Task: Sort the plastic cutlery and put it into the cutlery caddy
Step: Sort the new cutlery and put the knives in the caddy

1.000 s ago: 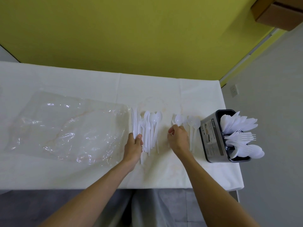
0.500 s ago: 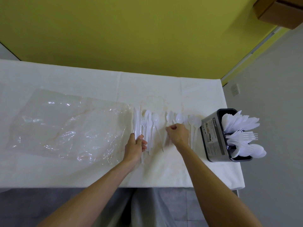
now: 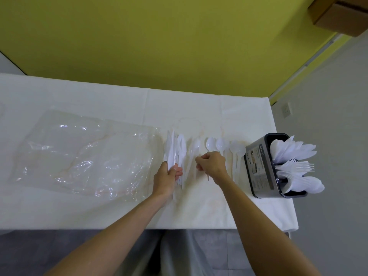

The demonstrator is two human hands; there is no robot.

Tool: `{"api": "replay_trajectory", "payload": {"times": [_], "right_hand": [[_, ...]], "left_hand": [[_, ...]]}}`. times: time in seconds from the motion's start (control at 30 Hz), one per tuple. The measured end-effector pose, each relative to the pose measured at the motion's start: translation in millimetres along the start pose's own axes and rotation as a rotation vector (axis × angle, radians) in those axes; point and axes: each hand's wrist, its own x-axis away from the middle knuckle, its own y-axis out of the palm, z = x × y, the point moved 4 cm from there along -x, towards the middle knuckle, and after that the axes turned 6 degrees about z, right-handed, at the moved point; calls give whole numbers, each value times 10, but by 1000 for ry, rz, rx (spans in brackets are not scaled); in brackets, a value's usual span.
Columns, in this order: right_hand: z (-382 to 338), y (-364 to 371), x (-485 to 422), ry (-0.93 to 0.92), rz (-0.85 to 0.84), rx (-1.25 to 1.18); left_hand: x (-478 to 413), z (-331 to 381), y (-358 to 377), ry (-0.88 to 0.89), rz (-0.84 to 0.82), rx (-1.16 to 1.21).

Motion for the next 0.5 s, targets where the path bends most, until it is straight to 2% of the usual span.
{"api": "replay_trajectory", "payload": {"times": [0.07,0.13,0.23,0.33,0.43,0.5], "right_hand": [[-7,-26,10,70,-83,-173],[-19,-8,19,140,-146,-323],[-34,36,24,159,-173,-387],[-38,73,10,131,-102,-354],[-50,125,-35,56,77,-154],[-72,222,-30,14,83,-26]], "left_hand": [[11,10,32,-29,-23,25],[20,25,58,-16,-31,-82],[23,42,79,-20,-47,-121],[20,63,60,-49,-46,-70],[-12,57,-32,-34,-2,-130],[-32,32,-89,-14,-3,-164]]}}
